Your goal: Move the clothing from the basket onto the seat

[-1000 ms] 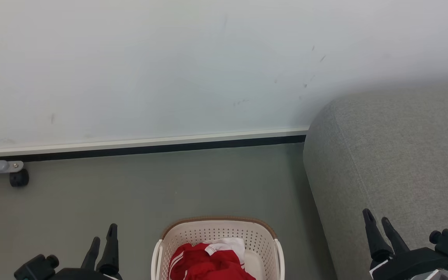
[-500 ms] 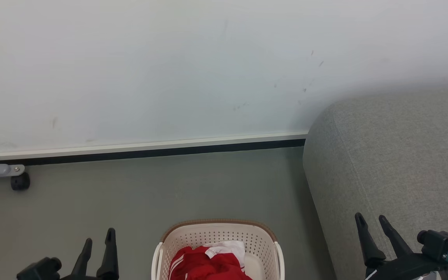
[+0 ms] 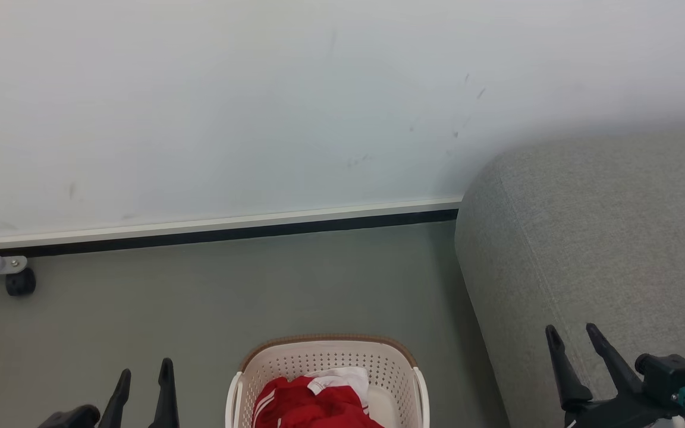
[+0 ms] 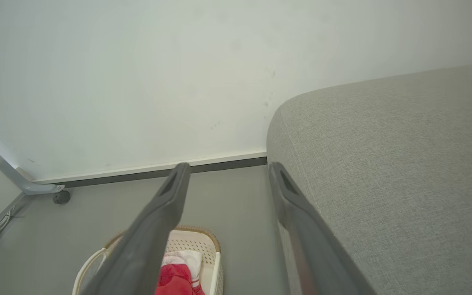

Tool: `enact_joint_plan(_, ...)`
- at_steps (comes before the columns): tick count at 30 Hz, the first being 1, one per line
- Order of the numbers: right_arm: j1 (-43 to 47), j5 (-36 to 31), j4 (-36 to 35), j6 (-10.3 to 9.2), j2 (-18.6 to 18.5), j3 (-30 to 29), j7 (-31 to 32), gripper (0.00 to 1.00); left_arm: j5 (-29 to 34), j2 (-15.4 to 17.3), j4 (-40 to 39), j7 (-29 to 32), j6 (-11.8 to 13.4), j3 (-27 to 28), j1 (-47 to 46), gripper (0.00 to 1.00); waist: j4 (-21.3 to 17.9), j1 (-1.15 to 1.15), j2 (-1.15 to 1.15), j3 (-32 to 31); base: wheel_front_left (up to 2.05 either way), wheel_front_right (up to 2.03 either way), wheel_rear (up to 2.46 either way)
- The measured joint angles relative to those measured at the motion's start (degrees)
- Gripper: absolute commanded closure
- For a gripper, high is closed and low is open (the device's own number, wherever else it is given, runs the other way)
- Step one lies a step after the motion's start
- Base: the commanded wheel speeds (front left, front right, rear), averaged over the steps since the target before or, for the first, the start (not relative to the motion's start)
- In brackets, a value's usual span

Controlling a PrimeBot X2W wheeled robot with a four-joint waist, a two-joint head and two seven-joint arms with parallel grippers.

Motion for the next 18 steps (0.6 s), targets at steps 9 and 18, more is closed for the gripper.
enact_joint_plan(9, 0.16, -3.44, -0.03, -0.55, -2.57, 0.60, -1.83, 0.00, 6.84, 0.75, -1.40, -1.99, 1.25, -0.99, 0.85, 0.00, -0.52, 0.00, 0.00, 0.14, 0.00, 0.00, 0.00)
enact_joint_plan(18, 0.31, -6.70, -0.07, 0.46, -3.50, 1.74, -3.53, 0.00, 13.33, 1.51, -2.45, -3.70, 2.00, -2.10, 1.71, 0.00, -0.83, 0.00, 0.00, 0.44, 0.00, 0.00, 0.00)
